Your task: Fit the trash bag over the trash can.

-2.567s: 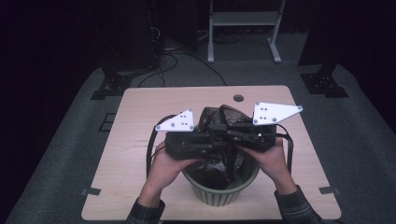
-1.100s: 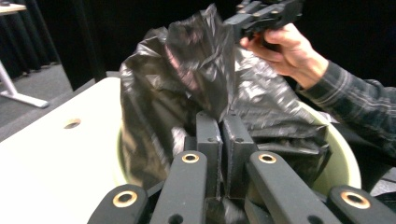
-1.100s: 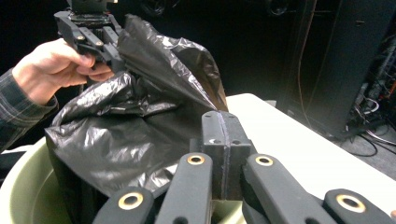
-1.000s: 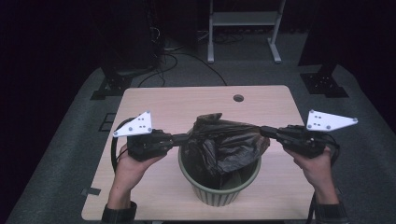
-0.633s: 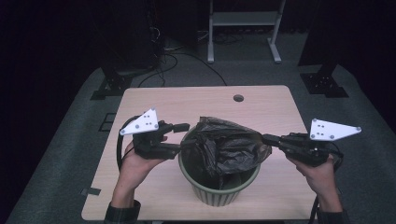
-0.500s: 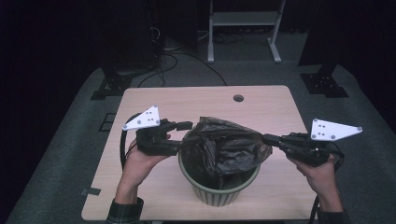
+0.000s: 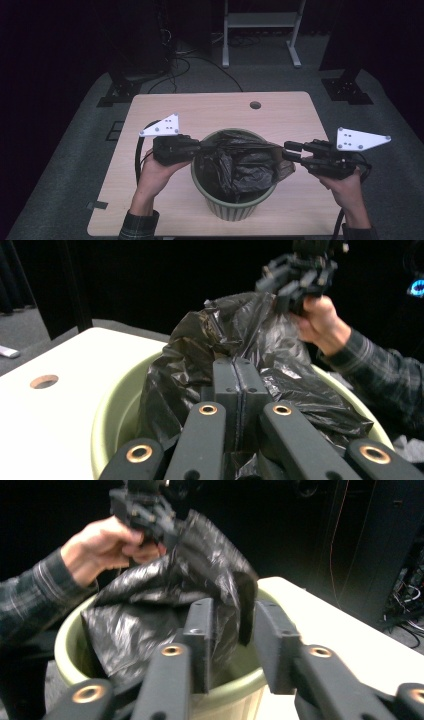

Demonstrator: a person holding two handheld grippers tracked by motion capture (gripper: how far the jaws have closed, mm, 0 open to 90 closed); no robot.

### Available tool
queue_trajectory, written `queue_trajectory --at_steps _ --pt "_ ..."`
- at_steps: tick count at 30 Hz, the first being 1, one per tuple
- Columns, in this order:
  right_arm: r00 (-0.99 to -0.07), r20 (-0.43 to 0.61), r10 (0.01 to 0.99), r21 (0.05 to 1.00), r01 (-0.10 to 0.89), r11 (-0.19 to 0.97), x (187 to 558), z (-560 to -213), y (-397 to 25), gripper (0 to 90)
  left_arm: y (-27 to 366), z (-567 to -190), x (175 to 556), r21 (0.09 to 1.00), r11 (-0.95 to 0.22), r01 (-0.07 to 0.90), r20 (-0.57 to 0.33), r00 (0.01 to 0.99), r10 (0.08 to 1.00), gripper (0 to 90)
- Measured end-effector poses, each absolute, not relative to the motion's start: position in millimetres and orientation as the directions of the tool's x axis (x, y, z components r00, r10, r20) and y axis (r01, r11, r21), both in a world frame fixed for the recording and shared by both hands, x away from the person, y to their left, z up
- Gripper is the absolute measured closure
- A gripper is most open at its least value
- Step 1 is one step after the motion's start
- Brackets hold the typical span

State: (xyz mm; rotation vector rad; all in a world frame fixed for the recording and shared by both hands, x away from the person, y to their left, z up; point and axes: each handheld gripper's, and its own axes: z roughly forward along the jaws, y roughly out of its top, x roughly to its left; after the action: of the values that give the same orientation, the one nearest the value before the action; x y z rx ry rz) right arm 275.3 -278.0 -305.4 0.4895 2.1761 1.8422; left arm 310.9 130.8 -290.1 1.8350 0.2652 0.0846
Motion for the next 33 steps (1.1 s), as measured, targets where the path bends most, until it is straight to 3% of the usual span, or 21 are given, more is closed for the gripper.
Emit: queue_trajectory --at_steps 9,19,33 --pt "-0.934 0.009 0.358 0.987 0.066 0.148 286.6 -278.7 -249.7 68.5 117.4 -293.6 308.5 0.952 -0.285 0.112 -0.059 0.980 0.189 89.5" --pt "-0.958 0.014 0.287 0.982 0.067 0.176 299.4 -276.0 -205.8 71.3 102.3 -294.6 306.2 0.949 -0.300 0.094 -0.047 0.986 0.158 89.4" --pt "-0.972 0.016 0.234 0.977 0.065 0.202 302.6 -275.8 -184.5 74.6 97.1 -294.1 305.3 0.950 -0.301 0.087 -0.043 0.988 0.150 89.4"
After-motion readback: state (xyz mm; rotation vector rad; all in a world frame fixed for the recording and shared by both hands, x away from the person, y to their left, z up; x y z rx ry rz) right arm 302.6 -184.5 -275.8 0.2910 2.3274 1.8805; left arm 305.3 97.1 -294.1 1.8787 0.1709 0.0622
